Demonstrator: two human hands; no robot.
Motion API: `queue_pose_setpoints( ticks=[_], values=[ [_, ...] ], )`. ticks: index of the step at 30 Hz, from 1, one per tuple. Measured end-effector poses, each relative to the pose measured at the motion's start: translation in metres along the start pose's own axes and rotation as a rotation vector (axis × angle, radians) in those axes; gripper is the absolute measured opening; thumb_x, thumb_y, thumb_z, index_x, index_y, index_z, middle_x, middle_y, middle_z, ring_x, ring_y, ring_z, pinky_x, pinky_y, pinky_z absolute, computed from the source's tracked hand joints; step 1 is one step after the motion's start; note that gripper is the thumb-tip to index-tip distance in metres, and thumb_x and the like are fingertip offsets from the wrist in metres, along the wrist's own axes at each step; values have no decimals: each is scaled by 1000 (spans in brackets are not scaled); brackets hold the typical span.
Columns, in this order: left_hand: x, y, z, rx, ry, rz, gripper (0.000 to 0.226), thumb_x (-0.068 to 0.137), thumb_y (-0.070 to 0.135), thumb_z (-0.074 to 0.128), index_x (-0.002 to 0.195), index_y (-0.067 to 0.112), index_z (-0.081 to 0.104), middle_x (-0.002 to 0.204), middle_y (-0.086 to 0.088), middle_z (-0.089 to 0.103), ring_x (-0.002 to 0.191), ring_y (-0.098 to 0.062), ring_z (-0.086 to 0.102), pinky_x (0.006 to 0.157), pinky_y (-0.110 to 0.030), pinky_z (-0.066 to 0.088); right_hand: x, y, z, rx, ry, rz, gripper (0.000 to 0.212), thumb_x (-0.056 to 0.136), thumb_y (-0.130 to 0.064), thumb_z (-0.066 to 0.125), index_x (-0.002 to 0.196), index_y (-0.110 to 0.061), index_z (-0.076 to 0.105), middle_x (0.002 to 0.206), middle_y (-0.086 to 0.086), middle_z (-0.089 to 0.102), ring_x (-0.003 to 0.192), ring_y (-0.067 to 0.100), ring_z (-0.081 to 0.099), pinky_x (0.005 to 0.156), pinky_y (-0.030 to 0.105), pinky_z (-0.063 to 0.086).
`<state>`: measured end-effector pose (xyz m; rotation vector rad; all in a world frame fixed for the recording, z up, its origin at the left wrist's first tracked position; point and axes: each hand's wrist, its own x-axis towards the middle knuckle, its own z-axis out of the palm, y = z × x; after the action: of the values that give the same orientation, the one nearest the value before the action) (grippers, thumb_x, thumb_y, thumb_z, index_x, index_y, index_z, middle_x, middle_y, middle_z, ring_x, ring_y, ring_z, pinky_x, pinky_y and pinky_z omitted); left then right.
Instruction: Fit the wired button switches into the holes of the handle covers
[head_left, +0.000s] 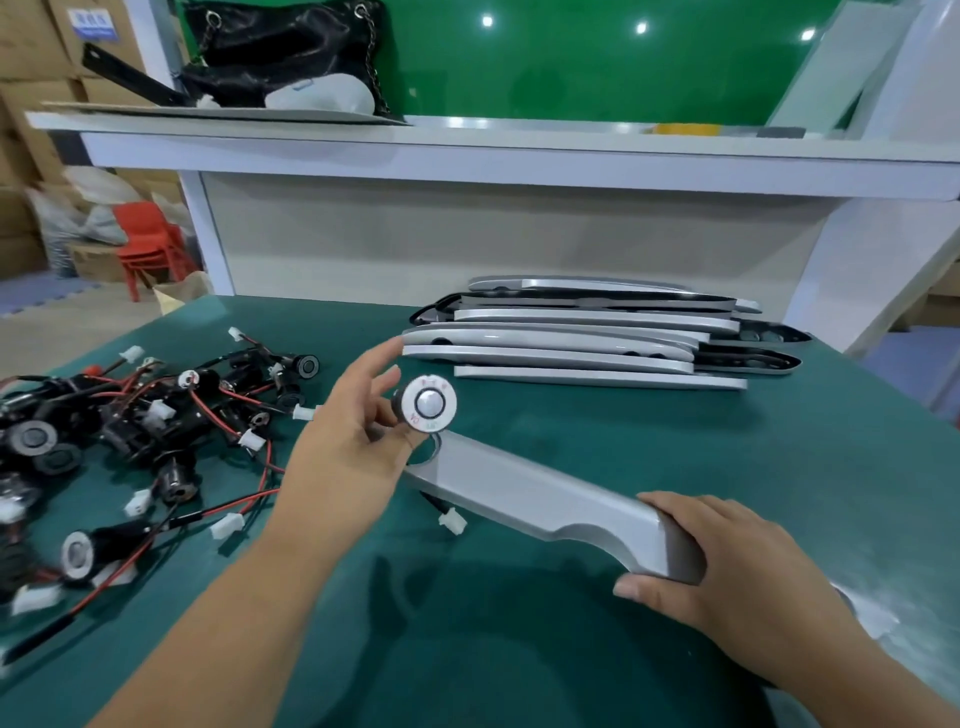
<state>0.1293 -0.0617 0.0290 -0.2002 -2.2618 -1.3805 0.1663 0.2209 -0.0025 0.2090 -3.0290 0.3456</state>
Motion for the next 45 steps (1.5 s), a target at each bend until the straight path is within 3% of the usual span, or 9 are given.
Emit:
queue_pose_setpoints(
  ticks=[6,13,19,26,29,32,38,42,45],
  values=[
    [10,-14,2,244,-58,-88,35,86,13,65,107,40,59,87,20,61,87,-1,58,80,-19,41,-1,-8,5,-7,-69,1,105,41,-95,18,134,-48,32,114,-27,47,110,-2,40,82,20,29],
    [8,-29,-1,229,-48,-37,36,82,-7,61,96,24,70,95,22,59,120,-23,48,105,-36,35,2,-13,10,-20,-12,51,99,44,-96,18,129,-48,35,113,-26,49,108,2,44,85,23,36],
    [1,-36,9,-264,-71,-455,36,62,10,67,91,31,66,86,5,58,74,-14,47,66,-24,35,0,-14,17,-75,-20,49,86,55,-93,27,126,-46,37,108,-24,51,105,4,46,84,25,37],
    [-3,-32,3,-346,-131,-462,55,60,38,69,113,37,56,128,-1,51,108,-10,49,83,-22,33,0,-14,17,-26,-8,64,85,56,-92,32,127,-46,38,105,-23,50,104,5,46,85,26,38],
    [-6,-23,6,-283,-40,-372,31,85,42,59,115,44,52,133,4,47,94,16,48,78,-15,31,0,-13,12,-50,39,69,95,49,-95,21,130,-47,35,109,-24,49,109,5,45,87,26,37],
    [-11,-15,7,-218,-3,-286,26,93,42,40,114,54,49,142,17,37,122,6,36,96,-17,26,0,-13,9,-124,85,54,106,45,-95,11,136,-45,33,121,-24,49,116,6,43,94,26,33],
    [-12,-12,5,-243,63,-100,47,78,43,46,119,64,32,151,23,12,135,13,14,112,-24,15,-2,-15,6,-95,372,28,88,59,-85,37,117,-24,63,100,-6,67,93,24,61,80,41,45],
    [-7,-17,8,-665,99,-196,89,70,14,73,139,42,24,141,7,45,124,-5,48,106,-30,35,-4,-15,3,-83,455,28,84,60,-82,41,116,-22,63,96,-5,66,90,25,60,80,42,45],
    [-9,-17,12,-870,-3,-229,48,73,17,62,118,24,51,99,8,71,86,-7,67,78,-25,53,-3,-11,0,-29,306,63,92,57,-89,38,125,-30,56,107,-10,61,103,20,54,90,40,38]
  ],
)
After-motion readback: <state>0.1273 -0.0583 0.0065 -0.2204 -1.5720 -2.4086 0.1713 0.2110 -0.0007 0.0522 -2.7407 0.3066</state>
